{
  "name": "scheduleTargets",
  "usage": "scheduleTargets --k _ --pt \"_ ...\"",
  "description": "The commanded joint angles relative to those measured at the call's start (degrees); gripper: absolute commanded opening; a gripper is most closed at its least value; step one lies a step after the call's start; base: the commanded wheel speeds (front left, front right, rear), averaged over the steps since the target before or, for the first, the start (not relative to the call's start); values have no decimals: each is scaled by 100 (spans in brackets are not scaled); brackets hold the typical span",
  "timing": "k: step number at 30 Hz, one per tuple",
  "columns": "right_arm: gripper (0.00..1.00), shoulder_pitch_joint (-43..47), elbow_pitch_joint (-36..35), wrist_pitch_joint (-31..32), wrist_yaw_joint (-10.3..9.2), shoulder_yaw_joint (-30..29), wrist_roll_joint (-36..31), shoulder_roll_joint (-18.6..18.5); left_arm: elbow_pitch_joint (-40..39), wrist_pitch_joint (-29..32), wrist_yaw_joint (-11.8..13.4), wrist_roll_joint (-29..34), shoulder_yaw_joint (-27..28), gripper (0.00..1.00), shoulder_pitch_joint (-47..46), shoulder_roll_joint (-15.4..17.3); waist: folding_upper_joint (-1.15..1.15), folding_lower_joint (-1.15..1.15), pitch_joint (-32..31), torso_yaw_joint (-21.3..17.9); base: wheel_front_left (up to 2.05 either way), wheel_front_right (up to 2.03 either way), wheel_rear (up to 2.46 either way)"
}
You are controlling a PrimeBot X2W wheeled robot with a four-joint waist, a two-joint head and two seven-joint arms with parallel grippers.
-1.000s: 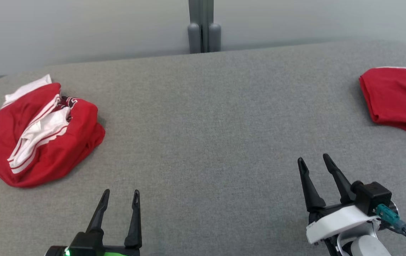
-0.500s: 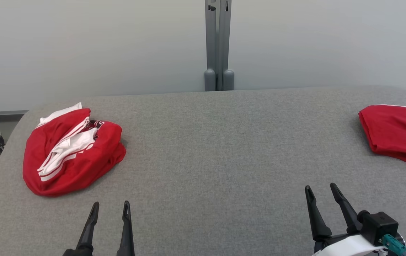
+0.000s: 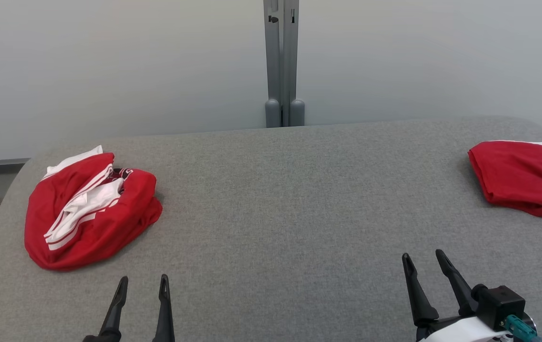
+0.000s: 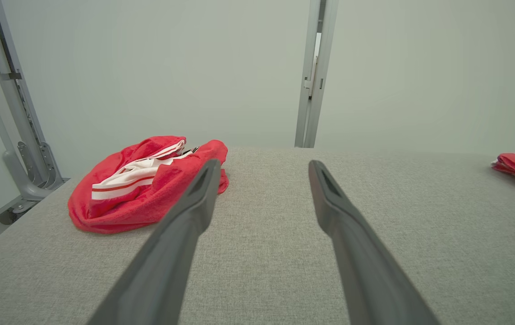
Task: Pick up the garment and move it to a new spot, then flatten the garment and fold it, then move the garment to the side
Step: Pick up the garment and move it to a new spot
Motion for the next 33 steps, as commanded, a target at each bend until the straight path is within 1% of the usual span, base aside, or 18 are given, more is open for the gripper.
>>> scheduleTargets --k 1,12,22,33 --pt "100 59 18 -15 -4 6 27 3 19 1 -16 47 35 100 2 5 0 0 0 2 0 0 0" --pt "100 31 62 -15 -4 -26 32 33 88 1 -49 110 56 100 -54 5 0 0 -32 0 0 0 0" --pt "100 50 79 -15 -4 -123 53 80 180 1 -93 143 -48 100 -66 5 0 0 -77 -36 0 0 0" --pt "100 116 112 -15 -4 -79 4 65 347 1 -164 168 -161 100 -122 5 0 0 -122 -18 0 0 0"
